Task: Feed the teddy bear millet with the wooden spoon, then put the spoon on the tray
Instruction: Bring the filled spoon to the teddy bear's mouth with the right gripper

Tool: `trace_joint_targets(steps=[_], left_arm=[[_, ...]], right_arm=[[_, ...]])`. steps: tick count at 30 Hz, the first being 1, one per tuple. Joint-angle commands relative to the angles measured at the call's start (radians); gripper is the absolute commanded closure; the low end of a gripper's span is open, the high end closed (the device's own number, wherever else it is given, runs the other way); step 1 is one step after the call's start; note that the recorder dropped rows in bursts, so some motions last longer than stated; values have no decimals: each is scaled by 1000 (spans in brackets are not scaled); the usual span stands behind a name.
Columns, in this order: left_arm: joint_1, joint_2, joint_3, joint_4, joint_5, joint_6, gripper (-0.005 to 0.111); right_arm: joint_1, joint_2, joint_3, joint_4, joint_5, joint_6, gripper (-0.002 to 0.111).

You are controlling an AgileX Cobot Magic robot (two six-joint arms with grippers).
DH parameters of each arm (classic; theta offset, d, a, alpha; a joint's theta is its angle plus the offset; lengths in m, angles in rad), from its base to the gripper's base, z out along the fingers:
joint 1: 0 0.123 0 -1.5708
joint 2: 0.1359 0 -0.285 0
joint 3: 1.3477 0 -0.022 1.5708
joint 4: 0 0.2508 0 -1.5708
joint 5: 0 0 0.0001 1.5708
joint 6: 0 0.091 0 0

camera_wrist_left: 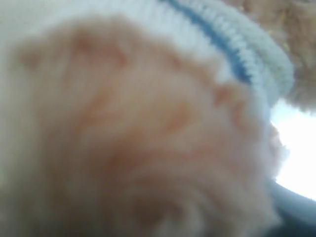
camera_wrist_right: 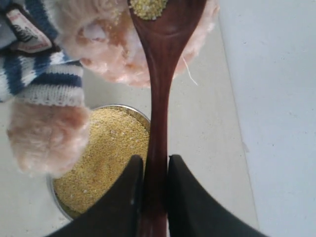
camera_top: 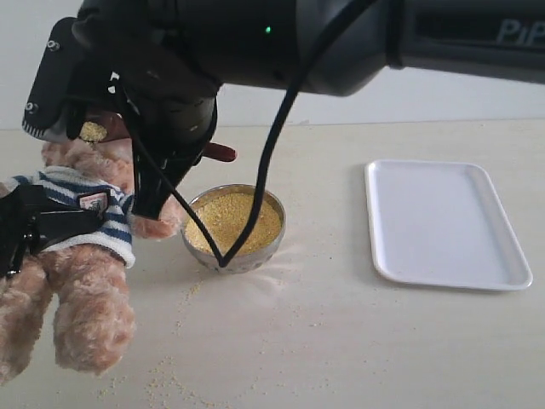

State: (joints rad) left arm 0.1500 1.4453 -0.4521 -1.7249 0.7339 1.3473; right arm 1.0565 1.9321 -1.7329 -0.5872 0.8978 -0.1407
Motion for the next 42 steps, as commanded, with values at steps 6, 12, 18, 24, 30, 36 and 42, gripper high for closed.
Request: trace_joint_targets(steps=[6,12,18,24,30,36,42], left_arm=[[-9,-3,-2,-19,26,-8,102],[-9,-3,-2,-19,26,-8,102],[-9,-3,-2,-19,29,-8,102],[-9,-3,-2,-19,31,-8,102],[-9,-3,-2,-19,33,-8,102],[-9,-3,-2,-19,33,-8,102],[-9,-3,-2,-19,33,-8,102]], right_arm=[[1,37,-5,-111,2,0,108],[32,37,-5,-213,18,2,108],[83,37,-5,-271,7,11,108],[98,37,-5,-329,64,41,108],[100,37,-5,-367,137,39,108],[110,34,-5,-407,138,59,108],[105,32,-5,-400,201,201,108]])
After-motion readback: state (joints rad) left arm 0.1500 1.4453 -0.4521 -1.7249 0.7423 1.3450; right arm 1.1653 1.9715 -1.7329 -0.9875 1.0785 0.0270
